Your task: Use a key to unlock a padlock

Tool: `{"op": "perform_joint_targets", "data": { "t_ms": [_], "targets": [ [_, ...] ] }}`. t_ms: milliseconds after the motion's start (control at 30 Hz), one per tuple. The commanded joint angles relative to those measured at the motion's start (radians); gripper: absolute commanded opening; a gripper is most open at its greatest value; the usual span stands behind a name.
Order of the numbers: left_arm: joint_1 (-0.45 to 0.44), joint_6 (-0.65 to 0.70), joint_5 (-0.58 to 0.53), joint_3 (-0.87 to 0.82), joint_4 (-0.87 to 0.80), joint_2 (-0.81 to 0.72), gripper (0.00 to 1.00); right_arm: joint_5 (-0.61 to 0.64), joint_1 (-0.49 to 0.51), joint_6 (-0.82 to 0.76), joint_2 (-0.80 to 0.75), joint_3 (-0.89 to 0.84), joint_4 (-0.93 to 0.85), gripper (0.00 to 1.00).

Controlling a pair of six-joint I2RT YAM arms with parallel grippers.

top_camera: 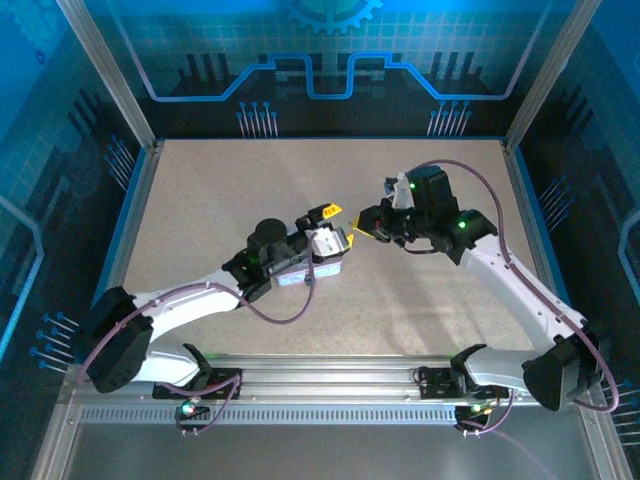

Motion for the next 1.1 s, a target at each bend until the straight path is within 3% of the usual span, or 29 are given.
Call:
{"op": "perform_joint_targets", "data": {
  "t_ms": [0, 167, 267, 367, 533, 767, 1067],
  "targets": [
    [0.013, -0.139, 0.019, -0.052, 0.029, -0.086, 0.69, 0.024, -0.027, -0.046, -0.059, -0.045, 0.097, 0.00],
    [0.043, -0.439, -0.012, -0.083, -0.043, -0.202, 0.82, 0.029, -0.053, -0.090, -0.123, -0.132, 0.295, 0.00],
    [0.096, -0.777, -0.028, -0.042, -0.150, -0.246, 0.88, 0.024, -0.057, -0.119, -0.151, -0.185, 0.458, 0.00],
    [0.173, -1.099, 0.026, 0.008, -0.254, -0.236, 0.88, 0.021, -0.058, -0.177, -0.160, -0.215, 0.570, 0.00],
    [0.223, -1.430, 0.150, 0.014, -0.137, -0.189, 0.87, -0.018, -0.058, -0.227, -0.142, -0.250, 0.725, 0.00],
    [0.233, -1.695, 0.355, 0.159, -0.063, -0.076, 0.83, -0.049, -0.037, -0.223, -0.118, -0.255, 0.792, 0.00],
    [0.227, -1.822, 0.398, 0.186, 0.102, 0.021, 0.71, -0.060, -0.001, -0.211, -0.094, -0.239, 0.788, 0.00]
  ]
}}
